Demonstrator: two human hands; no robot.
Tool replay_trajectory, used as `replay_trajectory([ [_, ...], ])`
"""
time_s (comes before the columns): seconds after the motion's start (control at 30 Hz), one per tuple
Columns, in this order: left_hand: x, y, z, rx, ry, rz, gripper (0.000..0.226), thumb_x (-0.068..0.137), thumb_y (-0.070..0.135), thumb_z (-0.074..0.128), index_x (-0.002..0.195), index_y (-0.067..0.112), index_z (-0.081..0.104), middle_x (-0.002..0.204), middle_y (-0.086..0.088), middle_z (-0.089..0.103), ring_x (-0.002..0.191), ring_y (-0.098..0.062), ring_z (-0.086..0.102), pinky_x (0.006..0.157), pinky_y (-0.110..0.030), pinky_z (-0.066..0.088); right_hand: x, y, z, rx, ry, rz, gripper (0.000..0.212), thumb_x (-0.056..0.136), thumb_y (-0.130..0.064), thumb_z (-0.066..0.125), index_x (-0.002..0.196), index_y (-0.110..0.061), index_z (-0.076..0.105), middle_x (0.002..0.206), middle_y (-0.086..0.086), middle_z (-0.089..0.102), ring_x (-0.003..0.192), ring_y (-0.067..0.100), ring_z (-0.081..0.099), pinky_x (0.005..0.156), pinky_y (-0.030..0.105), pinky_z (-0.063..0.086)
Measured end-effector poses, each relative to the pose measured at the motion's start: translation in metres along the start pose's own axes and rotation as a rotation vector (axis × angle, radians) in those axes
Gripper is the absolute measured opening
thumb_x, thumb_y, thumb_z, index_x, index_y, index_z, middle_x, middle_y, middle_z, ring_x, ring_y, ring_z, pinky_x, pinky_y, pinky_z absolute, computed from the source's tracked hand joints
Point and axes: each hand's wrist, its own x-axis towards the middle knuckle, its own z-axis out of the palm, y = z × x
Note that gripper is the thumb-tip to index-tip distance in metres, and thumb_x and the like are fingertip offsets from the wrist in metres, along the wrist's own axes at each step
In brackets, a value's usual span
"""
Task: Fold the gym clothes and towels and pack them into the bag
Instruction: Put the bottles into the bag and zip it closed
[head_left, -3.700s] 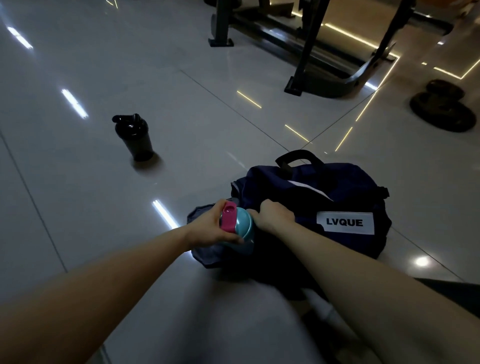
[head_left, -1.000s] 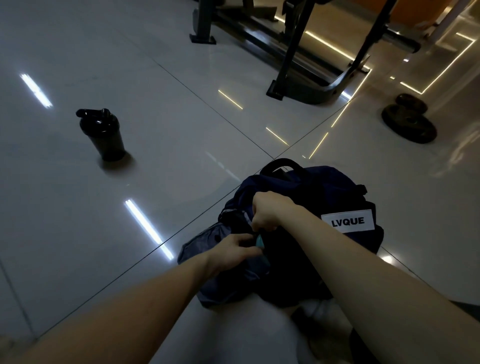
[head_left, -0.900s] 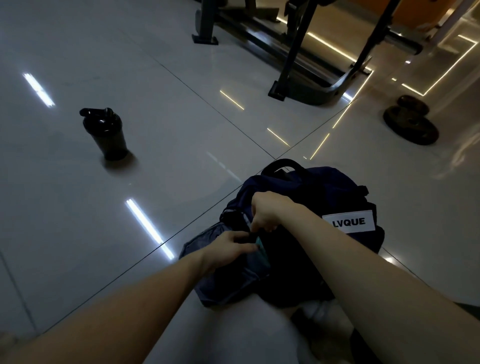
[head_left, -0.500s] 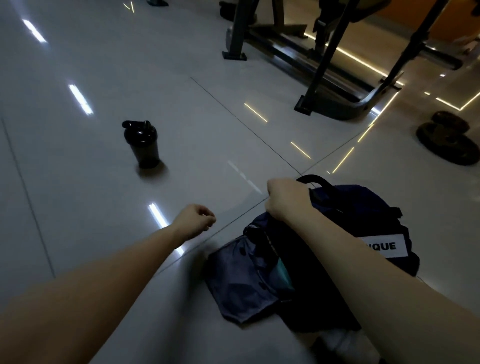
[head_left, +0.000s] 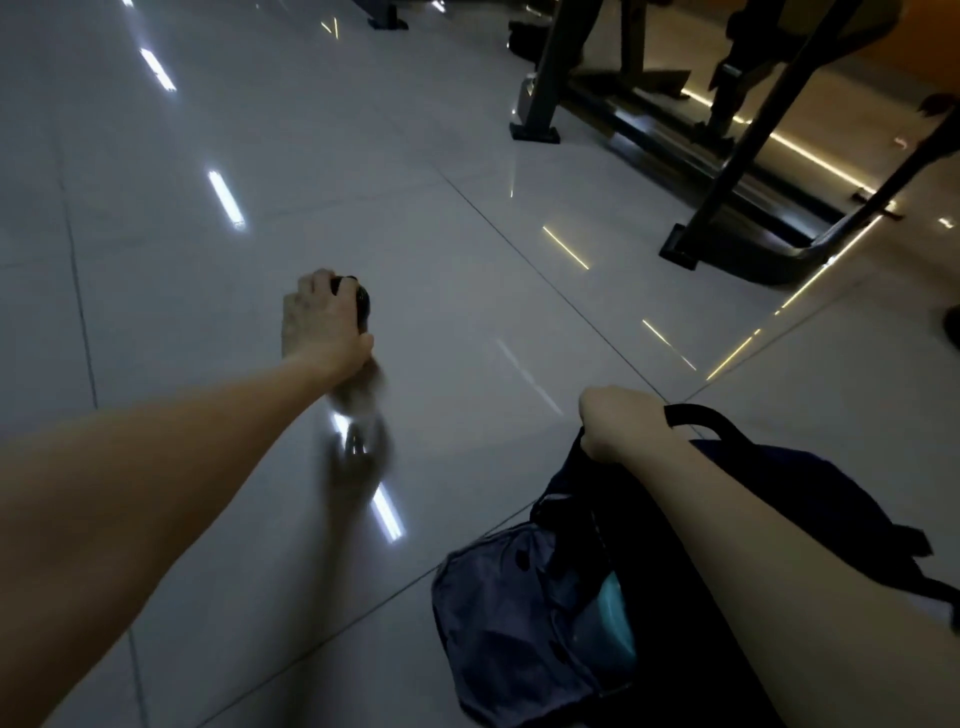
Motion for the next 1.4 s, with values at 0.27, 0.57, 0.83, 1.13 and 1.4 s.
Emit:
replay_trajectory([
  [0.27,0.068,-0.011,0.022,0.084,-0.277,-0.048,0.123,0.063,0.071,0.08,0.157,0.024,0.016,0.152,-0.015,0.035,0.138,-0.041,0.032,0.109,-0.051,0.036,0.04,-0.019,-0.002,0.047,0.065,-0.058,0.028,0.087,-0.007,0.056,0.069,-0.016,0.037,0.071,0.001,0.044,0.062,0.022,0.045,0.064,0.028,0.039],
  [0.57,0.038,0.006,0.017,0.056,-0.277,0.016,0.093,0.054,0.06,0.087,0.128,0.023,0.045,0.122,-0.009,0.051,0.113,-0.035,0.053,0.089,-0.047,0.049,0.042,-0.022,-0.002,0.164,0.129,-0.063,0.007,0.09,-0.01,0.058,0.085,-0.012,0.054,0.077,0.002,0.053,0.068,0.026,0.051,0.065,0.03,0.043],
  [0.83,-0.033,0.059,-0.019,-0.294,-0.287,0.322,0.087,0.053,0.078,0.073,0.12,0.028,0.048,0.112,0.003,0.057,0.1,-0.023,0.058,0.081,-0.035,0.048,-0.004,-0.02,-0.01,0.135,0.21,-0.072,0.031,0.094,-0.031,0.063,0.114,-0.011,0.052,0.12,0.009,0.048,0.101,0.03,0.055,0.072,0.036,0.04],
  [1.13,-0.11,0.069,0.001,-0.565,-0.362,0.271,0.085,0.057,0.071,0.081,0.124,0.032,0.047,0.118,0.007,0.056,0.105,-0.018,0.057,0.086,-0.034,0.047,-0.076,-0.068,0.018,-0.059,0.047,-0.201,0.022,0.091,-0.028,0.063,0.107,-0.015,0.059,0.094,0.007,0.056,0.081,0.031,0.058,0.061,0.035,0.042],
  [1.4,-0.154,0.085,0.032,-0.701,-0.332,0.175,0.093,0.051,0.074,0.079,0.127,0.031,0.047,0.119,0.005,0.053,0.107,-0.018,0.057,0.098,-0.038,0.049,-0.082,-0.061,0.033,-0.106,0.108,-0.133,0.007,0.091,-0.019,0.061,0.095,-0.016,0.057,0.084,0.003,0.049,0.081,0.026,0.061,0.061,0.034,0.044],
])
